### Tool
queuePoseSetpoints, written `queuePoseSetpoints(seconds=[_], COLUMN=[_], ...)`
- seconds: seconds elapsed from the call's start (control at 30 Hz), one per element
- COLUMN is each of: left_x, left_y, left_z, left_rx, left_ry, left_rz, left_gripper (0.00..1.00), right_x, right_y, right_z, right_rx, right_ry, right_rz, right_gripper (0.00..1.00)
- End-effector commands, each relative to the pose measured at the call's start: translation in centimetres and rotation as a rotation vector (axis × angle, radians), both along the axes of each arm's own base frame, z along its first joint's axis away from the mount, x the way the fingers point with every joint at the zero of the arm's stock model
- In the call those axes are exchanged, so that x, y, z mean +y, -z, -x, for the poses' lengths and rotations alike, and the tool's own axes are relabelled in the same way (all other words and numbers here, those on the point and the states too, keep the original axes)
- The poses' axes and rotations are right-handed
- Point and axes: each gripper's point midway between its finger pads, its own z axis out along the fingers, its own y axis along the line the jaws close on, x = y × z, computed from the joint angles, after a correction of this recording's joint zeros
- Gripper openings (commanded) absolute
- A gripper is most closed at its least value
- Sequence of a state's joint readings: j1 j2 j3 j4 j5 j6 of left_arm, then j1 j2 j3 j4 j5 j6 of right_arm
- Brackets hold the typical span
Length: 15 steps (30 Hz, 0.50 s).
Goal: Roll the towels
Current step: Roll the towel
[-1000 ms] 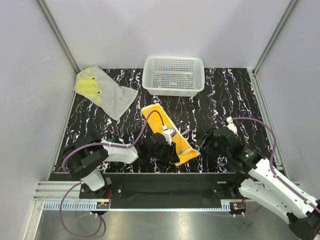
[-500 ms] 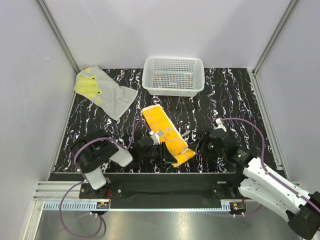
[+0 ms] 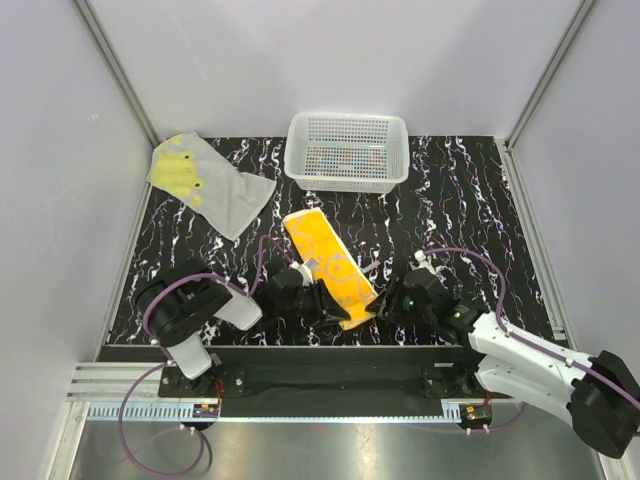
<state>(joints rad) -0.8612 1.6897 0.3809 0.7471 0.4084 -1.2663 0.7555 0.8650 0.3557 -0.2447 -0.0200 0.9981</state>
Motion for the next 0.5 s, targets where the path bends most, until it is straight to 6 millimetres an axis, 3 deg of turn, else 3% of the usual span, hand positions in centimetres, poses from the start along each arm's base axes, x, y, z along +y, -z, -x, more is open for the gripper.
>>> queuePoseSetpoints(seconds=[0.0, 0.23, 0.47], left_x=[0.2, -0.1, 1.2], left_y=[0.5, 1.3, 1.5], left_z=[-0.2, 0.3, 0.4], left_rx=[0.023, 0.069, 0.073], left_ry=[-0.011, -0.007, -0.059], left_rz=[-0.007, 0.029, 0.01], left_gripper=[0.36, 0.36, 0.34], right_x=[1.7, 2.3, 2.6], right_y=[-1.0, 0.5, 2.0], right_z=[-1.0, -1.5, -1.6], right_rx=[-0.045, -0.021, 0.017], right_ry=[0.004, 0.014, 0.034], right_rz=[-0.075, -0.066, -0.056], right_gripper=[0.56, 0.58, 0.6])
